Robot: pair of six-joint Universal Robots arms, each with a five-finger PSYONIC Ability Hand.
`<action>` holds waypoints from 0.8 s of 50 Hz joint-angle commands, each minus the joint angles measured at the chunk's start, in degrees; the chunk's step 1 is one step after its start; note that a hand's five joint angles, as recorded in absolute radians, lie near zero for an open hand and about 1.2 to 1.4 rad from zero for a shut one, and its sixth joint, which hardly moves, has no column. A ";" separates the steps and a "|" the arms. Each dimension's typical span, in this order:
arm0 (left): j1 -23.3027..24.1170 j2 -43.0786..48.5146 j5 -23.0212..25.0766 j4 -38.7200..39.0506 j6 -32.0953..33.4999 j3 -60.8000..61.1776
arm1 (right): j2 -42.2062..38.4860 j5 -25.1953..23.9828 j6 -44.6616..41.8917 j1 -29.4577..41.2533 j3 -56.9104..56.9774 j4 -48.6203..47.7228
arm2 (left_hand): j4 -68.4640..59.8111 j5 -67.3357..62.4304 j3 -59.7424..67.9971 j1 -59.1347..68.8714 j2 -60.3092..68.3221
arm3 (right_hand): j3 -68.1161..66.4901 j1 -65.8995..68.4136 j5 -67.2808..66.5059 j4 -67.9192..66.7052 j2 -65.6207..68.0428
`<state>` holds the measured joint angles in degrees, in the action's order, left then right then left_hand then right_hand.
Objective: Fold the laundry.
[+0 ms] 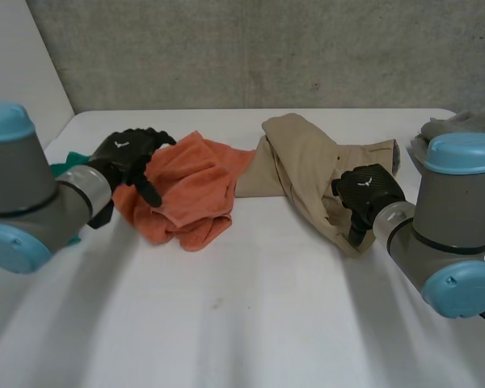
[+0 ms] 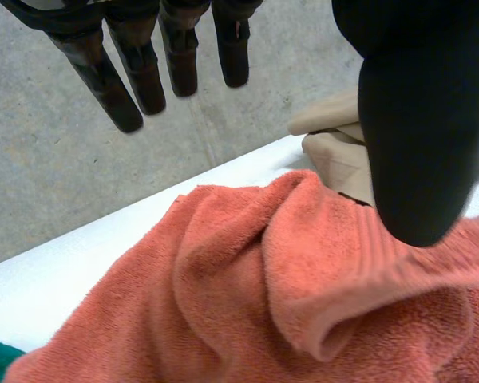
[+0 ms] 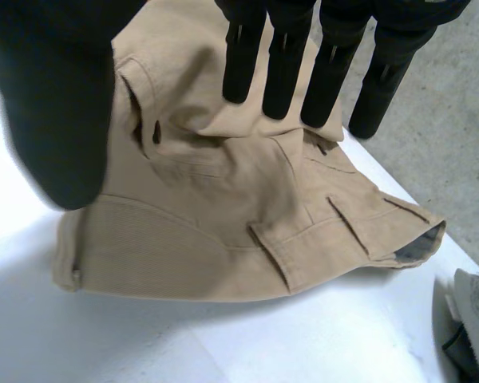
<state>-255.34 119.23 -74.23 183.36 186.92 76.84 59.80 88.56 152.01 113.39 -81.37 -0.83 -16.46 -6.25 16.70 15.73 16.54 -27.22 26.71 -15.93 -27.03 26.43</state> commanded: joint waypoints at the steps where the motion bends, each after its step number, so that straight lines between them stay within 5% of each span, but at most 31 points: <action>1: -4.72 4.67 6.02 -10.63 7.55 -11.42 | -1.09 0.12 0.57 0.08 -0.55 -0.58 | 6.46 6.25 -6.70 -5.73 -6.54 | 6.28 -5.76 4.98 6.09 -5.49; 9: -4.46 20.94 7.26 -21.11 18.82 -28.14 | -2.85 0.39 -1.10 0.25 -0.28 -0.58 | 6.46 6.25 -6.70 -5.73 -6.54 | 6.46 -5.94 5.16 6.26 -5.66; 19: 0.01 29.39 7.79 -18.05 20.59 -33.42 | -3.20 1.00 -2.59 0.17 -0.72 -0.58 | 6.46 6.25 -6.70 -5.73 -6.54 | 6.46 -5.94 5.16 6.26 -5.66; 21: 0.37 29.48 7.61 -16.38 20.50 -33.07 | -3.20 1.09 -2.68 0.08 -0.72 -0.58 | -11.45 -11.67 11.21 12.19 11.37 | 6.46 -5.94 5.16 6.26 -5.66; 22: 0.55 29.39 7.35 -15.50 20.50 -32.81 | -3.20 1.18 -2.68 -0.01 -0.81 -0.58 | -28.90 -29.11 28.66 29.63 28.82 | 6.46 -5.94 5.16 6.26 -5.66; 23: 0.72 29.13 6.48 -13.75 20.32 -32.55 | -3.20 1.18 -2.68 -0.10 -0.81 -0.58 | -63.19 -63.40 62.95 63.92 63.11 | 6.46 -5.94 5.16 6.26 -5.66; 33: -2.43 19.12 -4.07 -2.93 15.84 -31.32 | -2.94 1.18 -3.21 -0.19 -0.72 -0.58 | -63.54 -63.75 63.30 64.27 63.46 | 6.46 -5.94 5.16 6.26 -5.66; 40: -10.25 9.18 -7.41 5.78 9.34 -31.58 | -2.94 1.18 -3.47 0.34 -0.64 -0.58 | -63.54 -63.75 63.30 64.27 63.46 | 6.46 -5.94 5.16 6.26 -5.66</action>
<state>-259.94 135.11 -79.36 183.53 200.90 45.73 56.87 89.75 148.72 113.32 -82.14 -1.41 -68.36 -55.95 67.63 61.64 68.24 -21.62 22.08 -9.36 -20.87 22.88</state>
